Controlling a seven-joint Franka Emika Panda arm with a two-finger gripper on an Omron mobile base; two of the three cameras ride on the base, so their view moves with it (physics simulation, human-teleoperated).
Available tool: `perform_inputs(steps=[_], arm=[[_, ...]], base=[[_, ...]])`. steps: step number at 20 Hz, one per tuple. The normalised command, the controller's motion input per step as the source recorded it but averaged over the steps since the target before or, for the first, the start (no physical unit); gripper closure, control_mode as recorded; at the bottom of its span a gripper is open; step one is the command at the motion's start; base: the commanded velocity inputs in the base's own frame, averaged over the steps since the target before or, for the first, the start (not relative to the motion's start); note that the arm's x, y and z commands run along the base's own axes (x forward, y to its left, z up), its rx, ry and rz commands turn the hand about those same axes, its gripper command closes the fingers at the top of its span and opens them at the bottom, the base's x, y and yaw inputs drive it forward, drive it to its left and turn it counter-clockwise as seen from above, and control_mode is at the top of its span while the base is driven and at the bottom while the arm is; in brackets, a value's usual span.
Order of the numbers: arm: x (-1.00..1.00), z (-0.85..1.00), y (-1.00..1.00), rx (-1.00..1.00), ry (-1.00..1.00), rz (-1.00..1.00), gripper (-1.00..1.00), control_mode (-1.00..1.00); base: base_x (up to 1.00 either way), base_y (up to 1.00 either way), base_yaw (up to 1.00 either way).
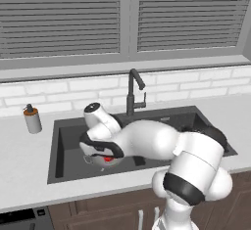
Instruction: Put the colander in the sink, put the apple, orange in the colander, and turn on the sink faucet and pour water over the colander.
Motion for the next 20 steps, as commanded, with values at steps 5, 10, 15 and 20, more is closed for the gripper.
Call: perform_inputs(steps=[5,10,15,20], arm=[[0.43,-0.52,0.14,0.00,0.04,-0.09,1.00,-1.00],[0.33,-0.38,0.10,-0.03,0.00,-0.10,1.00,-1.00],[0.43,-0.37,0.00,-0.08,0.00,-0.13,1.00,-1.00],[0.48,-0.26,0.01,-0.04,0.00,-0.13,1.00,-1.00]], base=[[0.00,0.00,0.00],[0.00,0.00,0.00],[0.00,0.00,0.00],[0.00,0.00,0.00]])
